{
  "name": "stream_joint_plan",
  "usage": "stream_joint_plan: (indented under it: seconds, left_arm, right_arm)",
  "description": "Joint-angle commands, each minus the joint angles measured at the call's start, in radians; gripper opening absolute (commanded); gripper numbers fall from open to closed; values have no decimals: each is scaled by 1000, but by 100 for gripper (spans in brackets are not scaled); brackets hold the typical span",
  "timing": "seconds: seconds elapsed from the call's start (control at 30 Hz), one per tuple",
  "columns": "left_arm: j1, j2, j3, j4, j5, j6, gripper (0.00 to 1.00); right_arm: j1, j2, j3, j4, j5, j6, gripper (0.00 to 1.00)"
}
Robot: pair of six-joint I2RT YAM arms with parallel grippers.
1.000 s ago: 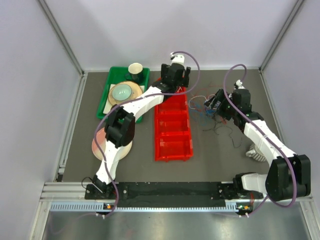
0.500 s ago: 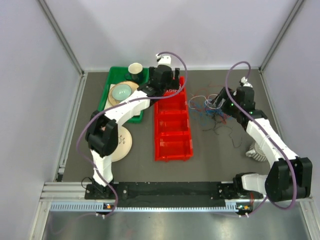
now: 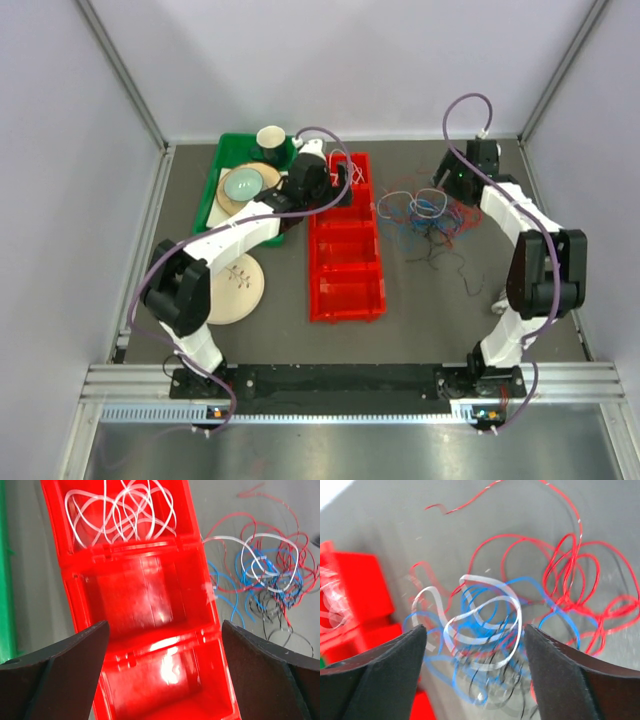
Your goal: Untangle the cables
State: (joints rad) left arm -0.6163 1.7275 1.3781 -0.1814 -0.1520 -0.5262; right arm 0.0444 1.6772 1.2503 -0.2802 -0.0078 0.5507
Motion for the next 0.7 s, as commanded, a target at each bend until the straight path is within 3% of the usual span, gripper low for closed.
stream_joint_plan:
  seconds: [0.0,0.1,0.2,0.3,0.33,0.37,0.4,0.57,0.67]
  left_arm:
    - [-2,-86,-34,-4,37,-32,99]
    - [-3,-106,-57,-9,40,-35,99]
    - [-3,-124,-76,-6,49,-40,99]
    - [-3,-140,-82,-3,45,-41,99]
    - [-3,-144,-80,-6,42,-40,99]
    - [-3,-147,-80,-7,35,-37,99]
    - [-2,-146,-77,-9,37,-34,99]
    - [0,-131,-50,-21,28,-21,99]
    - [1,-115,-21,-16,35,-9,99]
  right_arm:
    - [-26,111,110,-27,31,-46,82]
    - [-28,183,147,-27,34,-51,82]
    - [-26,240,182,-27,31,-48,73]
    - [-28,219,181,-24,69,-37,44]
    - [-28,201,163,-22,80,-35,18]
    - [-28,147,149,-13,94,-32,4]
    - [-26,116,137,-13,133,-28,0]
    - [-26,-150,28,18,196,-46,0]
    - [-26,-372,38,4,146,-75,0]
